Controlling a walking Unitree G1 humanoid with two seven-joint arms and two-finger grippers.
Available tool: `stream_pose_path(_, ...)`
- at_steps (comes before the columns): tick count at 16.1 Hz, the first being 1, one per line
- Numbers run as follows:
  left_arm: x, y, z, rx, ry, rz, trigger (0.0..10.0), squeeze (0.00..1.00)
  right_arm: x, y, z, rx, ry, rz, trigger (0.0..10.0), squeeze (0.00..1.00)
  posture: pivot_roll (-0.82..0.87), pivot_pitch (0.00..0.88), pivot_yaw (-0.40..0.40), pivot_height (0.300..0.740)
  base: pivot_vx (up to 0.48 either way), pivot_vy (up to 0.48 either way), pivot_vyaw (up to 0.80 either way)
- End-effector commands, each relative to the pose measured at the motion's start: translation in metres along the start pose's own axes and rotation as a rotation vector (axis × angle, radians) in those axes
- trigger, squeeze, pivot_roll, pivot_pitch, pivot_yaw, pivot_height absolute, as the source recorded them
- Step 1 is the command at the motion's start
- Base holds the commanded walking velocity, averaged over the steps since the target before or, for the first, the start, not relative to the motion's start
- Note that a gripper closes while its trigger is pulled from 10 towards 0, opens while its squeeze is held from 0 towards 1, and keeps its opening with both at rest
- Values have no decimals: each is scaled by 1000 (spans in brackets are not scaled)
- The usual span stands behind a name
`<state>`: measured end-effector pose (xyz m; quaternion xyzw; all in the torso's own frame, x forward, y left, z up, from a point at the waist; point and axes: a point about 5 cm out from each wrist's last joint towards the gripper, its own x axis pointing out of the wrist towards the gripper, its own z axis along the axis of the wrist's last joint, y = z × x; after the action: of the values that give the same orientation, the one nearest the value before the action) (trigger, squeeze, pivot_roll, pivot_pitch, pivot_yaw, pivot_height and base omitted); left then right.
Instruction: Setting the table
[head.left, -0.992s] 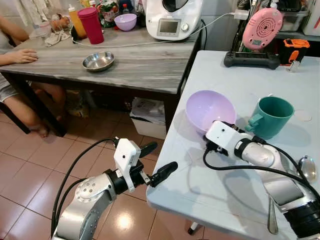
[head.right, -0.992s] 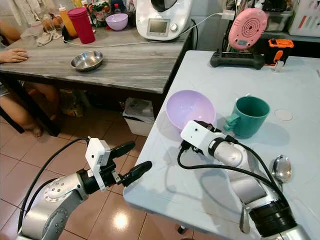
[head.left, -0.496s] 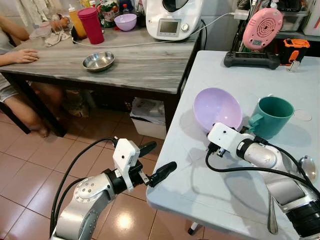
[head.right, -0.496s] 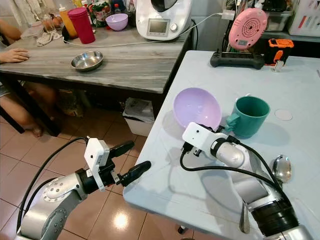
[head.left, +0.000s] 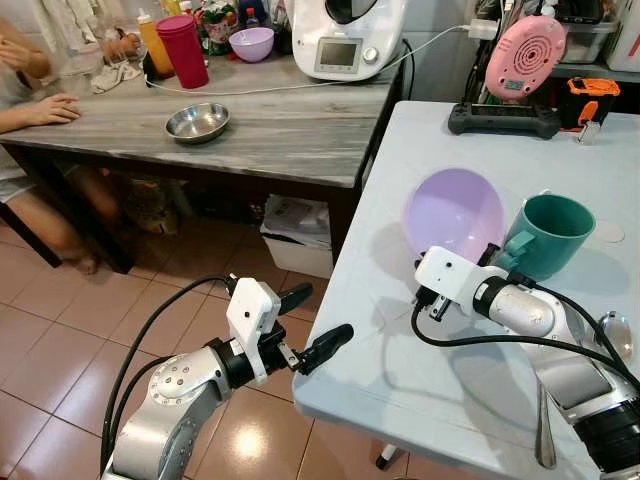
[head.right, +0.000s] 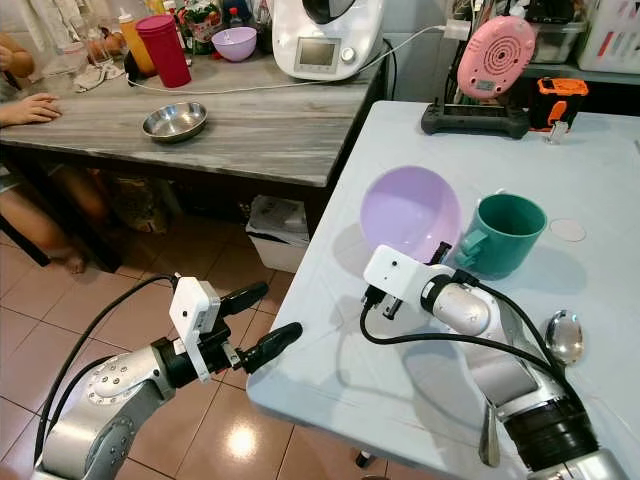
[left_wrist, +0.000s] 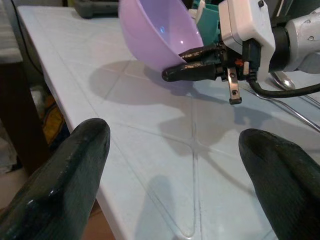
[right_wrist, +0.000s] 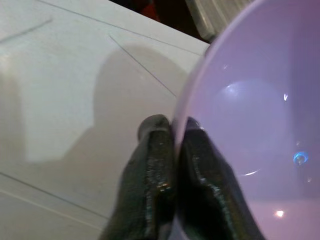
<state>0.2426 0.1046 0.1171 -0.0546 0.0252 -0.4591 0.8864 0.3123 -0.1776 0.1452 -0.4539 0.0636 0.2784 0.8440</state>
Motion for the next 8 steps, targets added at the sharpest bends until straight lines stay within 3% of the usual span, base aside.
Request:
stream_pose_path(1, -2, 3, 0, 19, 7, 24, 10000, 0, 1, -7, 8, -28, -36, -20, 0, 0, -245, 58, 108, 740, 0, 0, 0)
stream_pose_path(3, -1, 5, -1, 22, 1, 40, 10000, 0, 1, -8, 11, -34, -50, -30, 0, 0, -243, 51, 105, 740, 0, 0, 0)
stream_pose_path(5, -1, 10, 0, 31, -6, 80, 10000, 0, 0, -9, 21, -56, -100, -42, 1961, 0, -245, 43, 103, 740, 0, 0, 0)
stream_pose_path(6, 0, 20, 2, 38, -14, 157, 10000, 0, 0, -11, 33, -25, -161, -77, 10000, 0, -245, 38, 101, 740, 0, 0, 0)
stream_pose_path(8, 1, 36, 8, 59, -42, 278, 10000, 0, -3, -11, 49, 72, -246, -166, 10000, 0, -244, 28, 98, 740, 0, 0, 0)
